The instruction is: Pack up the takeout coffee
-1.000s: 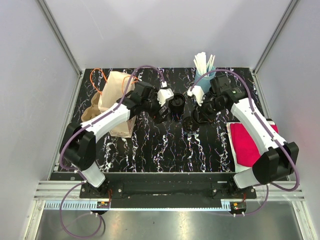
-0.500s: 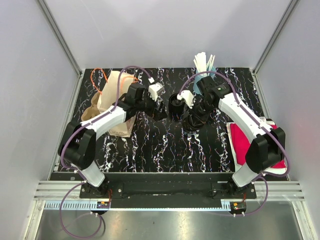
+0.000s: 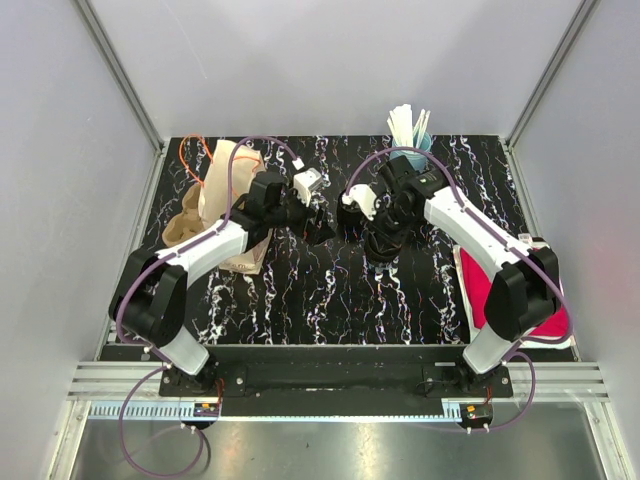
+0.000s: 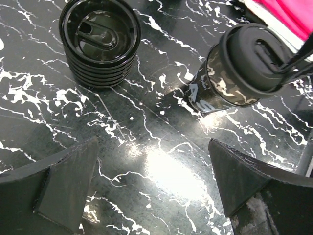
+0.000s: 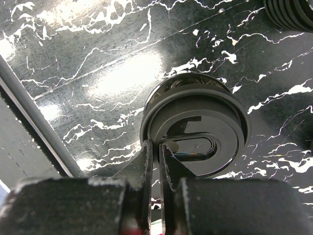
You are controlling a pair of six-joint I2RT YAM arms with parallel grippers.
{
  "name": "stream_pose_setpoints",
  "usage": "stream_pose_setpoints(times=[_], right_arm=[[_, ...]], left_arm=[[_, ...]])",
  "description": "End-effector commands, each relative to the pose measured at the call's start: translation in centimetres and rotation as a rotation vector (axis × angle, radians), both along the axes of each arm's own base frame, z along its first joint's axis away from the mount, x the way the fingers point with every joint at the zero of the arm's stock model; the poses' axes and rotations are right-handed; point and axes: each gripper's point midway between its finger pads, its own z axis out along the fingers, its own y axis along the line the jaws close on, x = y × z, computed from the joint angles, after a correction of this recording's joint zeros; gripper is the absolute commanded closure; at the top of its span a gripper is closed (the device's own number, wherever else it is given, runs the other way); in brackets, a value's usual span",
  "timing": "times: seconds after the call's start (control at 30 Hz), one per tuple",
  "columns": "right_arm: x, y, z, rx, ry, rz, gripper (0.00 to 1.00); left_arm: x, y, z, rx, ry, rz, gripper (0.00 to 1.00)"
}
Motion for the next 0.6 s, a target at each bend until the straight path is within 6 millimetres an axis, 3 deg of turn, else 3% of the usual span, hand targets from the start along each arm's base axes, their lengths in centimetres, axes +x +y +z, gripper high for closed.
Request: stream_pose_setpoints(times=[0.0, 0.17, 0.57], right_arm=[[1.6, 0.9, 1.3, 0.013, -0.074, -0.011, 0.98], [1.8, 1.2, 1.0, 0.001, -0.077, -0.013, 0.98], [1.2, 1.3, 0.1, -0.019, -0.049, 0.0, 0.98]], left_arm=[[-0.1, -0.9, 1.7, -0.064, -0.044, -0.046, 0.01], [-0.1, -1.0, 3.7, -0.088, -0.048, -0.033, 0.01], [-1.6, -0.7, 12.2, -0.128, -0.231, -0.097, 0.01]])
